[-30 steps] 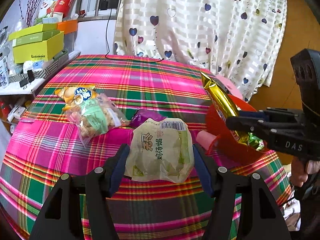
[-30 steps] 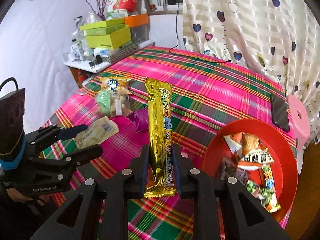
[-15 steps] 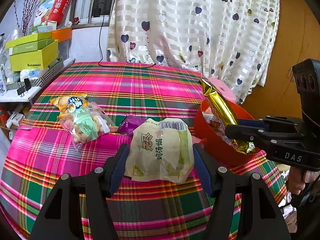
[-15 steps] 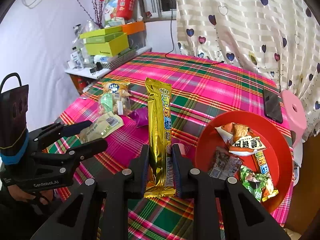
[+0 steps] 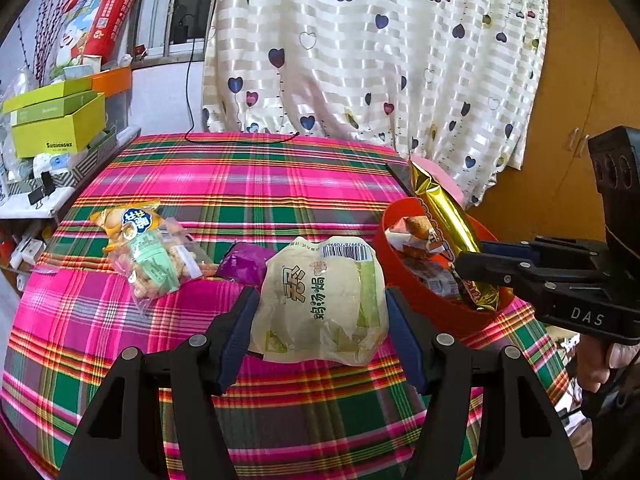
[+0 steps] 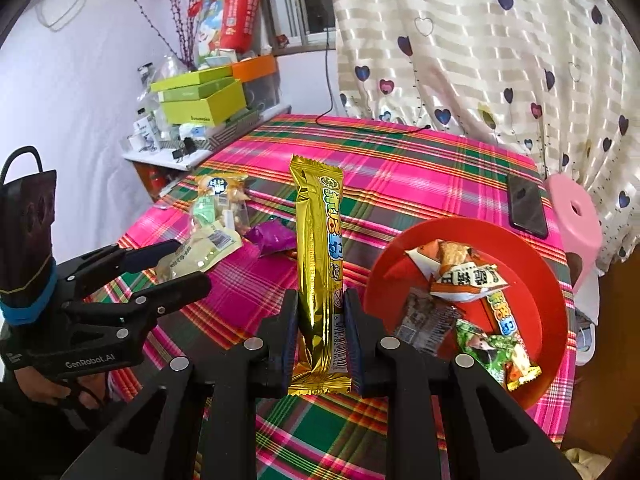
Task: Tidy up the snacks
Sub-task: 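Carry the gold bar and white-green packet over the red basket with both grippers, then open both grippers to drop the gold bar and white-green packet into the basket, then move both grippers away from the basket toward the remaining snacks, then grasp the clear green-label snack bag with the left gripper while the right gripper grasps the purple packet, then carry the clear bag and purple packet over the red basket with both grippers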
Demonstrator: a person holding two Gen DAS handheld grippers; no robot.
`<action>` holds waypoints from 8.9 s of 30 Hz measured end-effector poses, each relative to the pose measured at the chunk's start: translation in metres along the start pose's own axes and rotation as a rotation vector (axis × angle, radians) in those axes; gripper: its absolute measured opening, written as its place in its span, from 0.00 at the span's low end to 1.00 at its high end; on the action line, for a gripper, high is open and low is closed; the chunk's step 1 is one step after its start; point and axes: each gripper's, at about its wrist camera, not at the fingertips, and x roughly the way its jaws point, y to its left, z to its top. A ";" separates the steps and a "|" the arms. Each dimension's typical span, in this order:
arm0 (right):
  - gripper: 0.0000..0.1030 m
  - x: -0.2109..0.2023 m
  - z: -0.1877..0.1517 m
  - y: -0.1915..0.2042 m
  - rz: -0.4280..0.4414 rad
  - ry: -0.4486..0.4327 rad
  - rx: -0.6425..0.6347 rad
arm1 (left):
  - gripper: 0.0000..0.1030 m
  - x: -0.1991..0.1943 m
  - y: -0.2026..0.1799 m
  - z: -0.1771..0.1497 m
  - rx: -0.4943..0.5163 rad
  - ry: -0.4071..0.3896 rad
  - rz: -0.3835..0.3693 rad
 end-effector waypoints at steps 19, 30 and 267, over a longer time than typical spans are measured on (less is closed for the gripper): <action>0.19 -0.023 -0.009 -0.028 -0.056 -0.032 0.045 | 0.62 0.009 -0.023 0.009 0.026 0.003 -0.045; 0.19 -0.036 -0.014 -0.058 -0.111 -0.049 0.095 | 0.62 0.017 -0.040 0.017 0.047 0.004 -0.079; 0.38 0.136 0.040 0.033 0.046 0.147 -0.051 | 0.38 0.076 0.111 0.001 -0.018 0.155 0.120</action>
